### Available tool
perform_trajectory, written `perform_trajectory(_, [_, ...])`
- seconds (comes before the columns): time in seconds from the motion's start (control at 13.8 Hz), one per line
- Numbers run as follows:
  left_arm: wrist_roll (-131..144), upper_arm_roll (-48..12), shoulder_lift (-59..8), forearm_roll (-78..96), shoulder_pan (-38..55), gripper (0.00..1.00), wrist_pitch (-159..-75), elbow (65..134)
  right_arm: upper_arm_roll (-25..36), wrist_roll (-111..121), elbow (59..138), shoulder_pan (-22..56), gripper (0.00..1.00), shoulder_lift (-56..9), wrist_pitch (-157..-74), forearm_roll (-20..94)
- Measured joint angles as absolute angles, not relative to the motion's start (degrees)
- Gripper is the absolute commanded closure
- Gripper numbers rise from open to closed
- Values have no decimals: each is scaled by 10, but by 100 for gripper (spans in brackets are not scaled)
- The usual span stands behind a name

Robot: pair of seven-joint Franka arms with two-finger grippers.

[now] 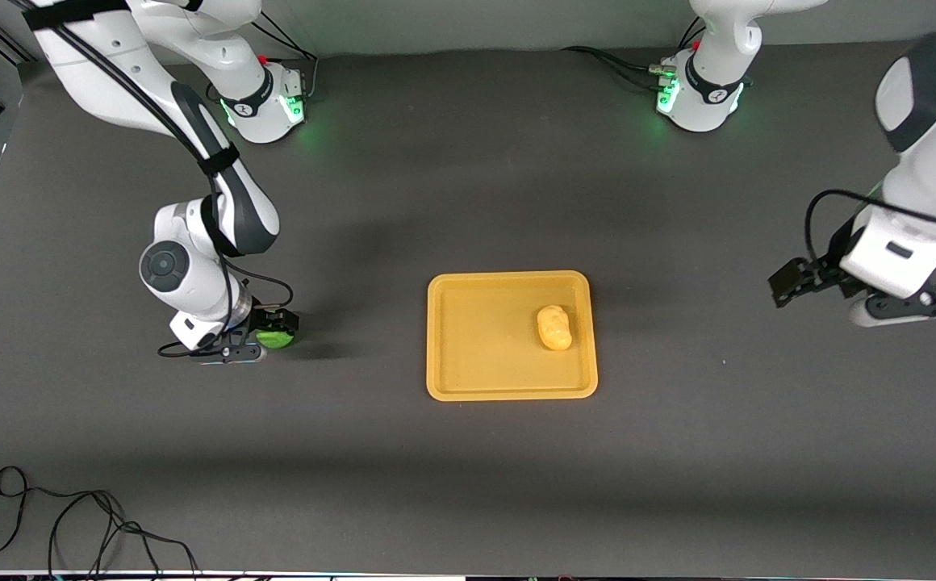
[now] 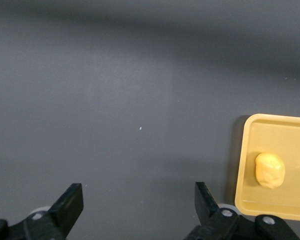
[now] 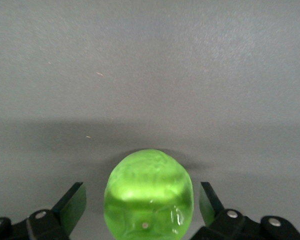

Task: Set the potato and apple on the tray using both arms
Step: 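Reach the right gripper to the green apple while the left gripper withdraws, then grasp the green apple and carry it over the tray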

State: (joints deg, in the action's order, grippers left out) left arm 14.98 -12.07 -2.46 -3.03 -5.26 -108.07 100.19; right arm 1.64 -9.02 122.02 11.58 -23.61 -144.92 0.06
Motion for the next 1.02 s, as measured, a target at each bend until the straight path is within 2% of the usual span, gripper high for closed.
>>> perform_trajectory(0.15, [149,-121,-14,-30,-60,1,-1077,1010,16,-90,1220,116,0,-243,-1449,1])
perform_trajectory(0.29, [130,-121,-9,-30,-78,1,-1064,1014,16,-90,1221,116,47,-247,-1449,1])
perform_trajectory(0.36, [112,-121,-7,-30,-90,1,-1056,1015,17,-90,1221,116,57,-248,-1448,1])
perform_trajectory(0.58, [70,-116,-2,-26,-123,1,-1052,1015,17,-90,1219,116,58,-247,-1446,1])
perform_trajectory(0.73, [58,-83,0,-25,-99,1,-1052,1015,17,-90,1212,116,58,-239,-1431,1])
perform_trajectory(0.87, [54,-15,0,-24,-27,1,-1052,1015,17,-90,1179,116,58,-202,-1337,1])
perform_trajectory(1.02, [55,9,0,-24,8,1,-1052,1015,17,-92,1111,116,58,-155,-1201,1])
